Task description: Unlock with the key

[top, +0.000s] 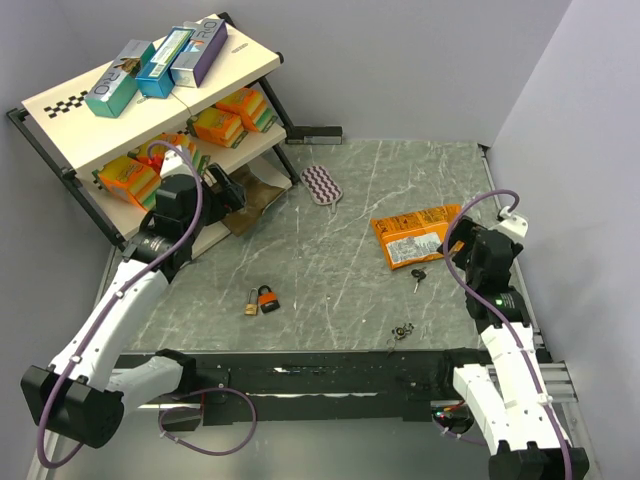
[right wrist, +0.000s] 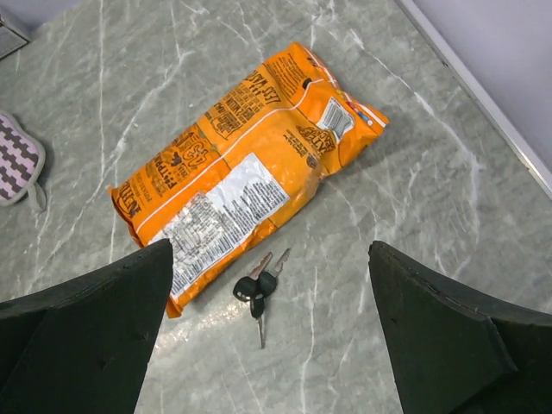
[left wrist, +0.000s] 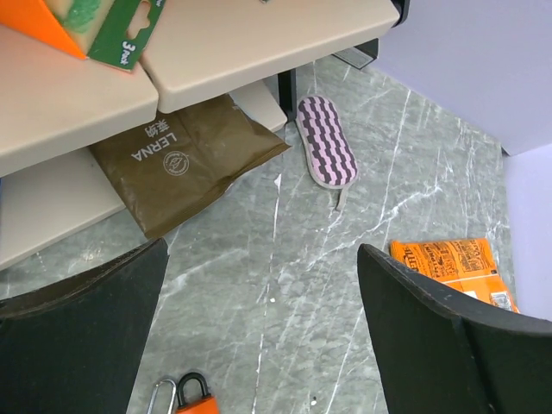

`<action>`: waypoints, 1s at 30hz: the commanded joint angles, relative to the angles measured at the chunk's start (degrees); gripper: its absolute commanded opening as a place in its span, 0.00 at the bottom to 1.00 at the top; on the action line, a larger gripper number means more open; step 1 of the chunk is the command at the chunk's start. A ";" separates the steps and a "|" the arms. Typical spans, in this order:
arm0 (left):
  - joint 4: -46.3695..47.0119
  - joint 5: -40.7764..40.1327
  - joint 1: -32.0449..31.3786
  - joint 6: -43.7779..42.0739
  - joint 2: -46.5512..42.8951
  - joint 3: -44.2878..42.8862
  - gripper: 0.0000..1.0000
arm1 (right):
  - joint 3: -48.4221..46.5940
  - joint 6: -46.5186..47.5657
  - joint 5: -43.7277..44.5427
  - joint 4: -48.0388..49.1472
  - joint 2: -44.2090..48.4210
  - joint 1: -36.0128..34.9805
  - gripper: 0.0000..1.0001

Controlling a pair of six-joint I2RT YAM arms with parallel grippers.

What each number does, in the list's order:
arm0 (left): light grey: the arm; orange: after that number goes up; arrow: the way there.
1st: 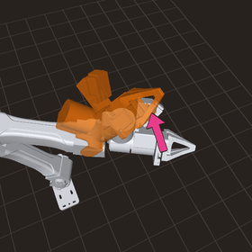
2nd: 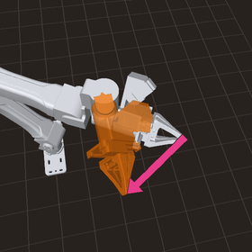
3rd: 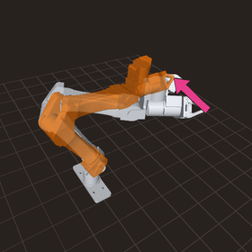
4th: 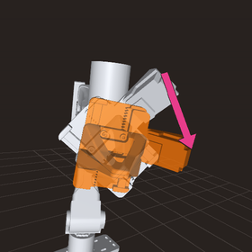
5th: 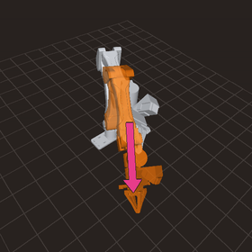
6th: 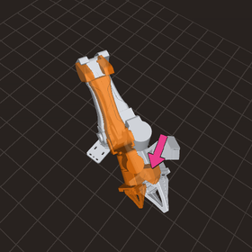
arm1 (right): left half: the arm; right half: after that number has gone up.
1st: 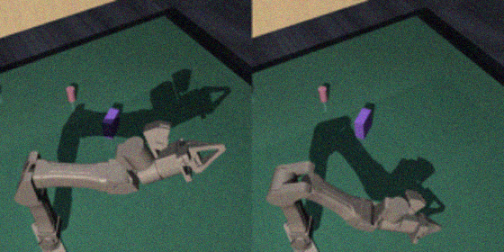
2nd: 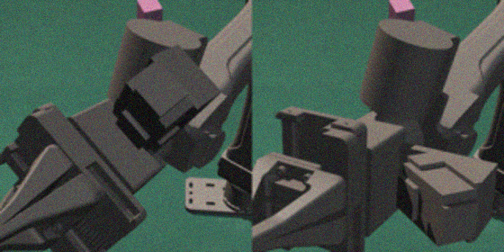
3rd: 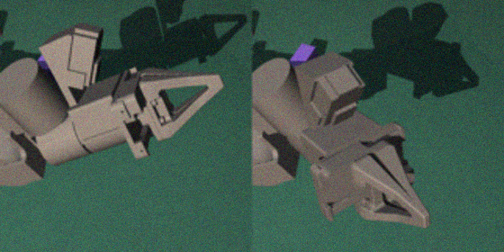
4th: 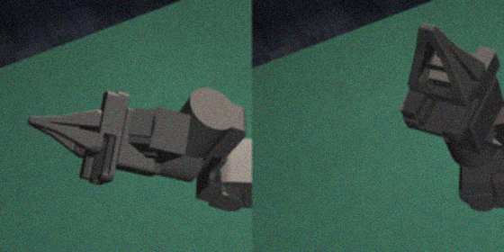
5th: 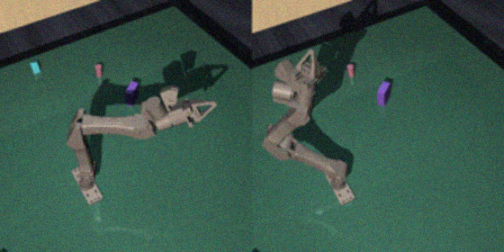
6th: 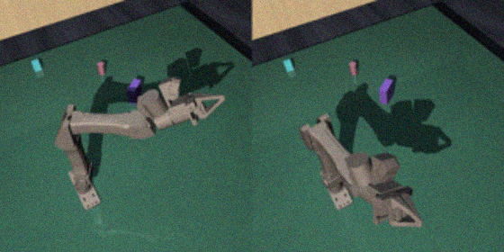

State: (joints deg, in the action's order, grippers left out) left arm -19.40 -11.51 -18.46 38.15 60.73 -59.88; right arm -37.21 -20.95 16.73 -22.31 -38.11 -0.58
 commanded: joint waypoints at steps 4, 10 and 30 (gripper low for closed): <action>2.43 0.17 0.00 -1.94 0.27 -3.40 0.96 | -3.48 -0.41 -2.05 -3.79 0.93 0.32 1.00; 1.03 -3.26 0.00 -1.67 0.00 -4.54 0.96 | -2.96 -2.95 -7.93 -8.81 -1.79 0.32 0.99; 1.03 6.32 -0.09 -3.09 0.70 -2.61 0.96 | 1.53 -9.29 -13.31 -5.92 -23.49 -3.02 0.79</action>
State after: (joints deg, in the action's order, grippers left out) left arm -20.73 -8.75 -18.46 34.15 61.49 -62.26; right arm -35.64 -28.56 2.09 -31.97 -58.24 -2.04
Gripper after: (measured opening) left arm 0.963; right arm 0.799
